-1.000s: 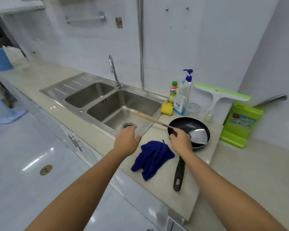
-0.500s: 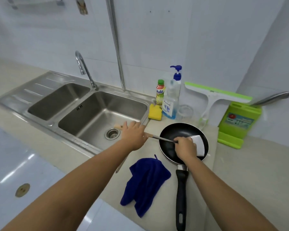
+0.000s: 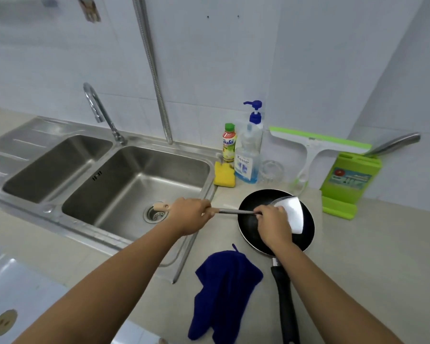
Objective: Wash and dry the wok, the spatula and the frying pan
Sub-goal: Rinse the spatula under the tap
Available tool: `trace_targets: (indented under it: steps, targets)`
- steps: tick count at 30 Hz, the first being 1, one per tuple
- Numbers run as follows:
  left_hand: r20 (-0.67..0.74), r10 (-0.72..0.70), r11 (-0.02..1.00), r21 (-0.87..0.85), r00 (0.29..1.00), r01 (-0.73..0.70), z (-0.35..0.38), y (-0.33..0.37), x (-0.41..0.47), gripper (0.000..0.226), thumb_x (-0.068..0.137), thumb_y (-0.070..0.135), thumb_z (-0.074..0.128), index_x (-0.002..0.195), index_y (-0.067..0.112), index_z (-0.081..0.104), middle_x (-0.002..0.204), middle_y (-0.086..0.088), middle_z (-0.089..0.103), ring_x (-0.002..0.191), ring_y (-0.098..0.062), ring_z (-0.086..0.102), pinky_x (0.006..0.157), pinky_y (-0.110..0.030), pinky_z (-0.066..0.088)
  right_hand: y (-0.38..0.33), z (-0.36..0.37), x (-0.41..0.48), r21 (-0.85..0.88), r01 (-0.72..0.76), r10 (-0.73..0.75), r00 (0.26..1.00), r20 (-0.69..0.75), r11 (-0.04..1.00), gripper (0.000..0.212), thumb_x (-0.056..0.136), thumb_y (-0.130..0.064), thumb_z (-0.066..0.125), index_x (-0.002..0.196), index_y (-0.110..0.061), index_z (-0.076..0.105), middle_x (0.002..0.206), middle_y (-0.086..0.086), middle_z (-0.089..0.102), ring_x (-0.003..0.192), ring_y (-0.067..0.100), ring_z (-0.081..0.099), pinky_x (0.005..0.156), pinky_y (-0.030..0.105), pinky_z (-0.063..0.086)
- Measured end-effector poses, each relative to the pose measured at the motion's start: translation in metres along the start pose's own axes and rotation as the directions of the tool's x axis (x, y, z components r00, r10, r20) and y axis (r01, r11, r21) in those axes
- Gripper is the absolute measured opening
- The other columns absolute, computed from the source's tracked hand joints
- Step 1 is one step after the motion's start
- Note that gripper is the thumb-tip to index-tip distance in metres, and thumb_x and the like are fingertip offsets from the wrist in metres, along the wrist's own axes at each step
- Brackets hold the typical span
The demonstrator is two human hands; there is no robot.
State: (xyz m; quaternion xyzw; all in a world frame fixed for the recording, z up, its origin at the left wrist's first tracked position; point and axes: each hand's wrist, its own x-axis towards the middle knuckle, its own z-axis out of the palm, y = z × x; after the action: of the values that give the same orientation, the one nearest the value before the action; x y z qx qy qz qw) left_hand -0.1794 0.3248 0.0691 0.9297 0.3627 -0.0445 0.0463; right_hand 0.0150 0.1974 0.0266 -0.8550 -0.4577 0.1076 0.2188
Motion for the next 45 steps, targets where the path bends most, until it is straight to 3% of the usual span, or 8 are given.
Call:
trace_targets:
  steps: [6,10,15,26,29,33,37,45]
  targets:
    - [-0.187,-0.007,0.997,-0.076,0.982,-0.007,-0.003,-0.083,-0.017,0.036,0.097,0.054,0.034,0.101,0.030,0.061,0.087,0.008,0.067,0.080,-0.016,0.064,0.068,-0.033,0.049,-0.072,0.012,0.025,-0.025,0.162,-0.164,0.978,-0.126,0.986,0.026,0.097,-0.018,0.049,0.114,-0.023,0.067,0.111,-0.002,0.066,0.105,0.023,0.048,0.089,0.034,0.037]
    - [-0.255,-0.050,0.995,-0.092,0.966,0.027,-0.006,-0.155,-0.027,0.038,0.095,0.055,0.034,0.102,0.030,0.062,0.091,0.006,0.069,0.086,-0.020,0.066,0.066,-0.033,0.048,-0.137,0.049,0.058,-0.019,0.232,-0.232,0.969,-0.081,0.973,0.026,0.096,-0.016,0.050,0.114,-0.022,0.069,0.111,0.000,0.067,0.108,0.027,0.047,0.088,0.035,0.036]
    - [-0.187,-0.111,0.991,-0.097,0.976,0.094,-0.010,-0.263,-0.035,0.034,0.097,0.053,0.039,0.108,0.033,0.064,0.093,0.008,0.070,0.085,-0.016,0.067,0.065,-0.029,0.044,-0.228,0.122,0.083,0.057,0.223,-0.219,0.973,-0.077,0.973,0.024,0.095,-0.015,0.052,0.109,-0.021,0.070,0.108,-0.001,0.068,0.107,0.026,0.048,0.090,0.038,0.042]
    - [0.002,-0.292,0.956,0.002,0.956,0.292,-0.029,-0.434,-0.063,0.034,0.098,0.054,0.032,0.103,0.037,0.062,0.079,0.012,0.057,0.069,-0.011,0.054,0.054,-0.027,0.037,-0.391,0.234,0.132,0.201,0.287,-0.332,0.909,0.250,0.937,0.029,0.091,-0.007,0.050,0.107,-0.014,0.073,0.107,0.006,0.069,0.105,0.025,0.056,0.091,0.029,0.042]
    - [0.023,-0.322,0.947,0.015,0.946,0.322,-0.033,-0.458,-0.062,0.037,0.097,0.054,0.033,0.099,0.034,0.064,0.077,0.009,0.058,0.070,-0.014,0.058,0.057,-0.028,0.043,-0.426,0.239,0.158,0.198,0.232,-0.292,0.884,0.364,0.952,0.037,0.090,-0.005,0.047,0.118,-0.015,0.068,0.124,0.006,0.064,0.114,0.022,0.058,0.092,0.025,0.042]
    - [0.024,-0.344,0.939,0.002,0.939,0.344,-0.030,-0.486,-0.057,0.040,0.096,0.054,0.035,0.098,0.029,0.067,0.082,0.005,0.064,0.076,-0.018,0.063,0.061,-0.029,0.046,-0.480,0.239,0.211,0.128,0.261,-0.283,0.936,0.208,0.957,0.054,0.092,-0.009,0.045,0.145,-0.013,0.039,0.156,0.005,0.030,0.139,0.029,0.032,0.112,0.038,0.029]
    - [0.028,-0.351,0.936,-0.015,0.936,0.351,-0.032,-0.504,-0.051,0.040,0.097,0.054,0.035,0.100,0.030,0.067,0.087,0.005,0.066,0.072,-0.016,0.057,0.060,-0.030,0.042,-0.519,0.236,0.264,0.102,0.154,-0.165,0.980,0.114,0.983,0.071,0.096,-0.016,0.047,0.154,-0.012,0.008,0.163,0.005,-0.001,0.145,0.036,0.013,0.118,0.044,0.019]
    - [0.024,-0.352,0.936,0.013,0.936,0.352,-0.030,-0.526,-0.029,0.039,0.096,0.055,0.037,0.100,0.031,0.068,0.083,0.007,0.064,0.073,-0.015,0.059,0.059,-0.028,0.042,-0.535,0.263,0.283,0.204,0.147,-0.140,0.989,-0.048,0.968,0.060,0.093,-0.010,0.048,0.149,-0.010,0.027,0.151,0.006,0.037,0.134,0.031,0.036,0.112,0.044,0.032]
